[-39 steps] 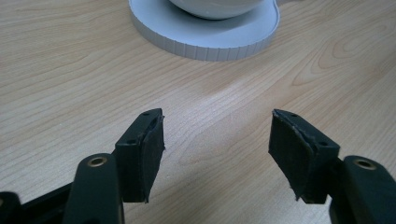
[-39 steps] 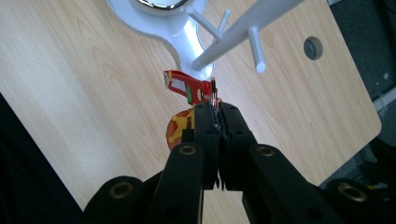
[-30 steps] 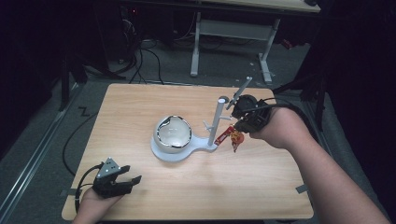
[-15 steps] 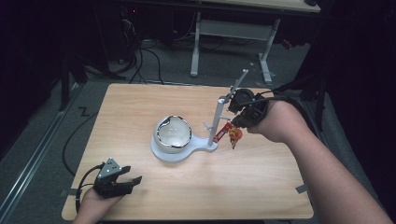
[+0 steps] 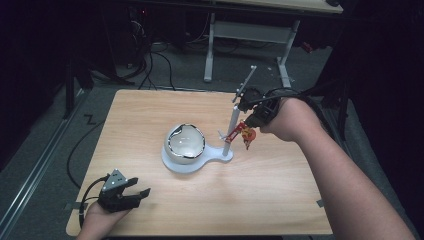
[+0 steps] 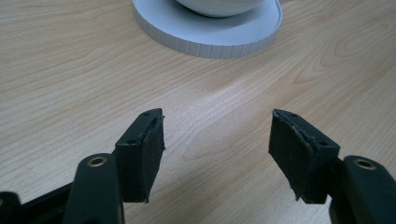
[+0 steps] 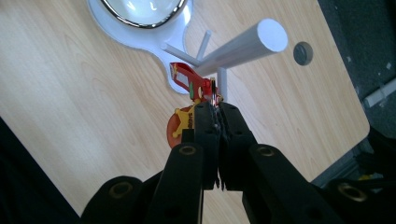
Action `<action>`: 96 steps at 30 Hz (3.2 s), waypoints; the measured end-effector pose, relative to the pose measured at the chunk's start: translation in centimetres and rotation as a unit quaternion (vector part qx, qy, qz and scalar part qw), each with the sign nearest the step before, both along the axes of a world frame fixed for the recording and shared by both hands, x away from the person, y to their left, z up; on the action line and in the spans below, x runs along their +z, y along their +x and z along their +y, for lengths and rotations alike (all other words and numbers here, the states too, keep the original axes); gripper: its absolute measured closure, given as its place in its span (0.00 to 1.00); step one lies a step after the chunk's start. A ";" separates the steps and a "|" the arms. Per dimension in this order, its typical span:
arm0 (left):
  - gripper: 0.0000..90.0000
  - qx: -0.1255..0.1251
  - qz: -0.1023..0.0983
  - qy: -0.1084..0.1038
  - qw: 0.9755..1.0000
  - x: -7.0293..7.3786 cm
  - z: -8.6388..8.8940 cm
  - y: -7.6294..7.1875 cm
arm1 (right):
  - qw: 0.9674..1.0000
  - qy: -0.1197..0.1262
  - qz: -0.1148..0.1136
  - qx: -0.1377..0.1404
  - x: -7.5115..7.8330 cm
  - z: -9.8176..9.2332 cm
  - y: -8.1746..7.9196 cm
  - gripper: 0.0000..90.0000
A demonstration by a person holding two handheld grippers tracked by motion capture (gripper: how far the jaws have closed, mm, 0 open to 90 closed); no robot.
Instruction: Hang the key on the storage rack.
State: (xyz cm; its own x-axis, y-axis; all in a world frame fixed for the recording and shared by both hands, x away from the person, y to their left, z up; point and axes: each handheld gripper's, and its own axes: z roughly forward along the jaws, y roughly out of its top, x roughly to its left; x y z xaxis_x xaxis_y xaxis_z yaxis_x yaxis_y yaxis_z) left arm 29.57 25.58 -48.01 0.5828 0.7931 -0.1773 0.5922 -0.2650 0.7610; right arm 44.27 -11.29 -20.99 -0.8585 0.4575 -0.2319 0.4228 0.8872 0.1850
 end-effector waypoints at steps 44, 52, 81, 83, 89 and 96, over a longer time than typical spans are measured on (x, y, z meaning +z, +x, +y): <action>0.40 -0.011 0.004 0.013 1.000 -0.2 -0.5 0.1 | 0.997 0.008 -0.027 -0.070 -2.3 -3.7 0.6 0.85; 0.40 -0.010 0.006 0.013 1.000 -0.3 -0.6 -0.1 | 0.994 0.020 -0.037 -0.100 -4.3 -5.3 -0.1 0.80; 0.38 0.023 0.022 0.017 0.999 -1.1 -0.9 0.1 | 0.956 0.130 -0.089 -0.247 -21.5 -15.0 -8.3 0.64; 0.38 0.024 0.023 0.016 0.999 -1.2 -0.9 0.1 | 0.943 0.164 -0.113 -0.268 -22.7 -14.7 -9.0 0.60; 0.37 0.024 0.030 0.019 0.999 -1.6 -0.9 0.1 | 0.933 0.181 -0.142 -0.278 -25.0 -14.4 -9.6 0.56; 0.37 0.031 0.036 0.020 0.999 -1.9 -1.0 0.3 | 0.925 0.217 -0.116 -0.291 -26.4 -14.9 -9.7 0.52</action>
State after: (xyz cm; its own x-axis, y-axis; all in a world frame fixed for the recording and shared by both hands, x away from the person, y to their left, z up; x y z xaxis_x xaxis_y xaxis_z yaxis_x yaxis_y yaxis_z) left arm 29.84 24.62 -49.89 0.5193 0.8344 -0.1847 0.6614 -0.2555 0.7051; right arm 34.58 -26.20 -47.39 -0.3885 0.9192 -0.0650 0.7084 0.3430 0.6168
